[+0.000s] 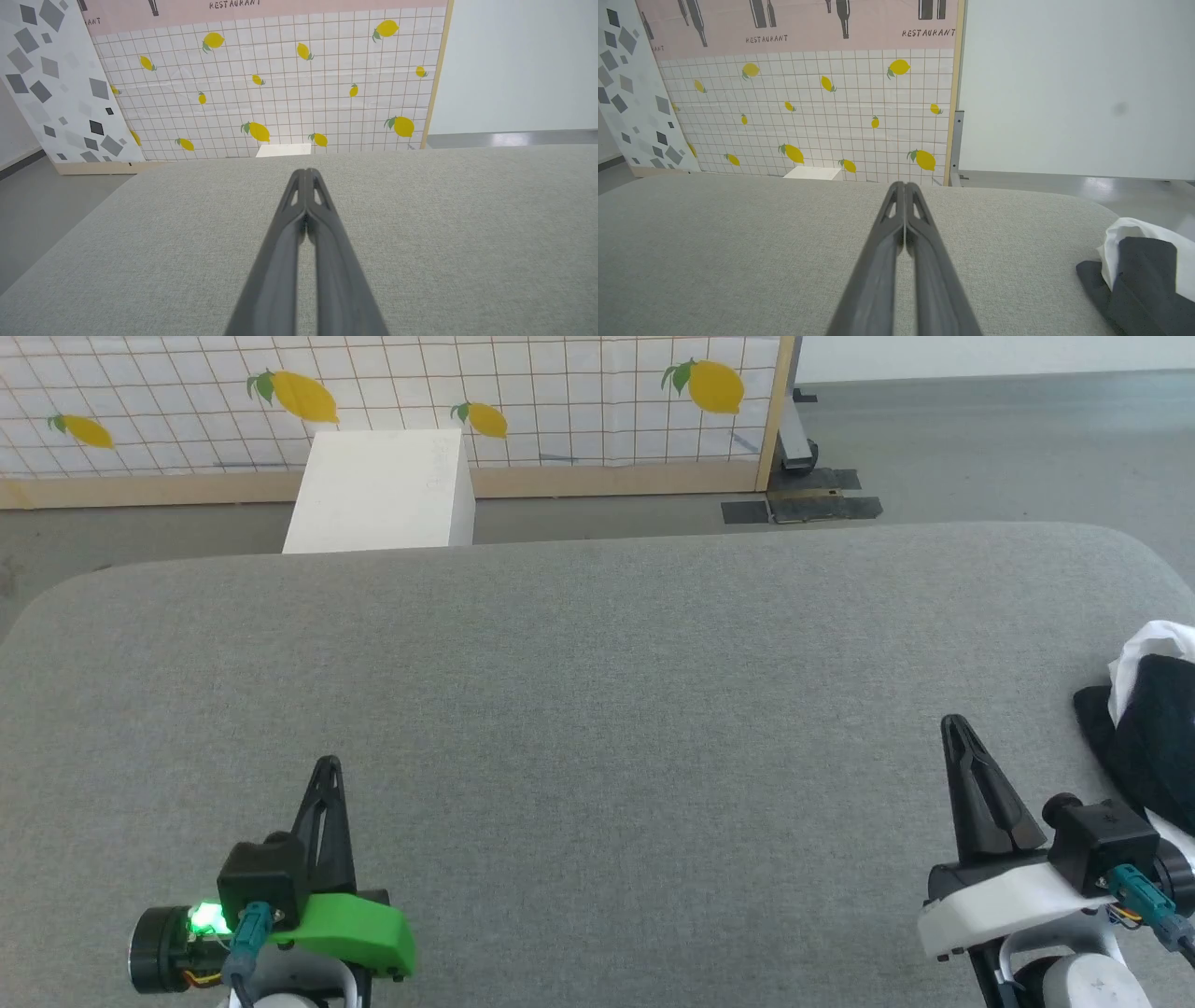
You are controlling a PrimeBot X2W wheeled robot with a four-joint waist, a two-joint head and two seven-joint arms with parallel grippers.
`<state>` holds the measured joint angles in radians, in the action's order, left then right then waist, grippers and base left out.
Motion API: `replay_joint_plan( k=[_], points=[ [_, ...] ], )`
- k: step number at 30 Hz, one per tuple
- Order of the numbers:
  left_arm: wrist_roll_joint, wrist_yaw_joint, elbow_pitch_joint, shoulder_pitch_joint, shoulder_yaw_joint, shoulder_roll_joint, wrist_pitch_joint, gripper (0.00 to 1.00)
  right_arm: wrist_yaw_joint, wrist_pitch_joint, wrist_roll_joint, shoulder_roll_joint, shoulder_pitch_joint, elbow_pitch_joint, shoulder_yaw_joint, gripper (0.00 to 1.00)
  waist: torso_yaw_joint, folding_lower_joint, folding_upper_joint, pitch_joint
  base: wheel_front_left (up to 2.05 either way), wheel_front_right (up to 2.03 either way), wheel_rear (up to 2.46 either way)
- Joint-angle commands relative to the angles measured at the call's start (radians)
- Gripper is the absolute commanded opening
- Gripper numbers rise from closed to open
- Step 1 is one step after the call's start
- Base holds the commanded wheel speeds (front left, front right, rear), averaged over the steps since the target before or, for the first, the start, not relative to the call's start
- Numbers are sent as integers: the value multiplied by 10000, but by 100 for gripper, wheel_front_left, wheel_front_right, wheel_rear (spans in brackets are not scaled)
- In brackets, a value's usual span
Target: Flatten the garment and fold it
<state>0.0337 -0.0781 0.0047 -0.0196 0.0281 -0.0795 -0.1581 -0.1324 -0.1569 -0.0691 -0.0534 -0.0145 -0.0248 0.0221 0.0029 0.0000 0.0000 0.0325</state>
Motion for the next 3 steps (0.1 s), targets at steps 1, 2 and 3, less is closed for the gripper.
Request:
replay_joint_plan(
  k=[1, 2, 3],
  points=[
    [-68, 114, -16, 76, -30, 53, 78, 0, 7, 73, 77, 13, 60, 65, -29, 0, -1, 0, 0, -6, 0, 0, 0],
    [-71, 122, -16, 77, -33, 55, 96, 0, 7, 91, 85, 13, 61, 67, -31, 0, -1, 0, 0, -10, 0, 0, 0],
    [-75, 132, -17, 79, -37, 59, 118, 0, 7, 113, 94, 14, 62, 70, -34, 0, -1, 0, 0, -15, 0, 0, 0]
  ],
)
